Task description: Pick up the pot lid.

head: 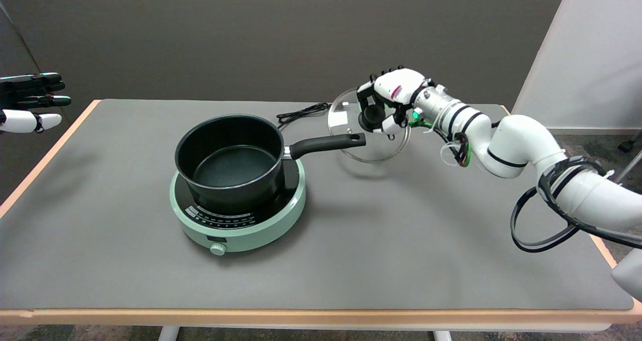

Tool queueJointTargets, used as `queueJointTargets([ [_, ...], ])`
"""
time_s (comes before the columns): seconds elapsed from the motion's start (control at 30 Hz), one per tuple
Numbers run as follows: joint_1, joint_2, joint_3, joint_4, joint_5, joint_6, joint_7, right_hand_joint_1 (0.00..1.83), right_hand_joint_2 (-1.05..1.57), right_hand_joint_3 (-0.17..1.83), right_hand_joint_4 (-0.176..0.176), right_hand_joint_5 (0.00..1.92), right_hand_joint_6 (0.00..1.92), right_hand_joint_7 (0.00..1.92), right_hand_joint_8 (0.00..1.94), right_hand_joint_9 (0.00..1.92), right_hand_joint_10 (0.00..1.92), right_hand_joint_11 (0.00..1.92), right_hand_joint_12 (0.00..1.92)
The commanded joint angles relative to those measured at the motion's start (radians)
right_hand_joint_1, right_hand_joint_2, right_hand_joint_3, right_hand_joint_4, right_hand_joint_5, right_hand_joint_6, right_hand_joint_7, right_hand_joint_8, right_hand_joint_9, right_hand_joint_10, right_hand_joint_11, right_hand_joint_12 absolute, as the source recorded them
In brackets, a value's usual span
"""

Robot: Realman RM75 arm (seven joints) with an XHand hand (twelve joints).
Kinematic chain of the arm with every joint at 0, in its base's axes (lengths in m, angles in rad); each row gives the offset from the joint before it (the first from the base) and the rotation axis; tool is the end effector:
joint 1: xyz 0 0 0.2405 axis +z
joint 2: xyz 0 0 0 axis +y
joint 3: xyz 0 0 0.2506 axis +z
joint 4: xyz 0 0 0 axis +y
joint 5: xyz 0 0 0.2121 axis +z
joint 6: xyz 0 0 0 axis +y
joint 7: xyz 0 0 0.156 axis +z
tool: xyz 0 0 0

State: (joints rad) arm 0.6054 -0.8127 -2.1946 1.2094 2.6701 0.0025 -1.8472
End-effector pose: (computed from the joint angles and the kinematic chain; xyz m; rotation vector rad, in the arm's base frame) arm -0.1821 -0.4659 0.3566 1.7247 0.0167 -0.1467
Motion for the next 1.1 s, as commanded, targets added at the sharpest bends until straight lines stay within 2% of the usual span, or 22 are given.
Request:
queueJointTargets([
  [0.03, 0.019, 0.056, 0.077, 0.141, 0.080, -0.022, 0.002, 1.36, 0.86, 0.57, 0.176, 0.67, 1.21, 0.92, 1.25, 0.85, 1.65, 0.67, 0.98],
  [0.07, 0.019, 0.057, 0.083, 0.149, 0.080, -0.024, 0.002, 1.36, 0.85, 0.58, 0.176, 0.65, 1.26, 0.94, 1.23, 0.84, 1.64, 0.66, 1.02],
  [0.4, 0.018, 0.064, 0.169, 0.250, 0.082, -0.046, 0.007, 1.36, 0.85, 0.57, 0.176, 0.67, 1.24, 0.94, 1.22, 0.86, 1.66, 0.67, 1.04],
  [0.6, 0.069, 0.074, 0.149, 0.320, 0.082, -0.065, 0.052, 1.36, 0.85, 0.57, 0.176, 0.68, 1.24, 0.94, 1.22, 0.87, 1.66, 0.67, 1.06],
  [0.83, 0.226, 0.073, -0.031, 0.341, 0.082, -0.057, 0.103, 1.36, 0.85, 0.56, 0.176, 0.68, 1.24, 0.94, 1.21, 0.87, 1.67, 0.68, 1.06],
  [1.1, 0.466, 0.048, -0.299, 0.296, 0.082, -0.005, 0.259, 1.37, 0.81, 0.62, 0.176, 0.68, 1.24, 0.96, 1.21, 0.87, 1.68, 0.70, 1.03],
])
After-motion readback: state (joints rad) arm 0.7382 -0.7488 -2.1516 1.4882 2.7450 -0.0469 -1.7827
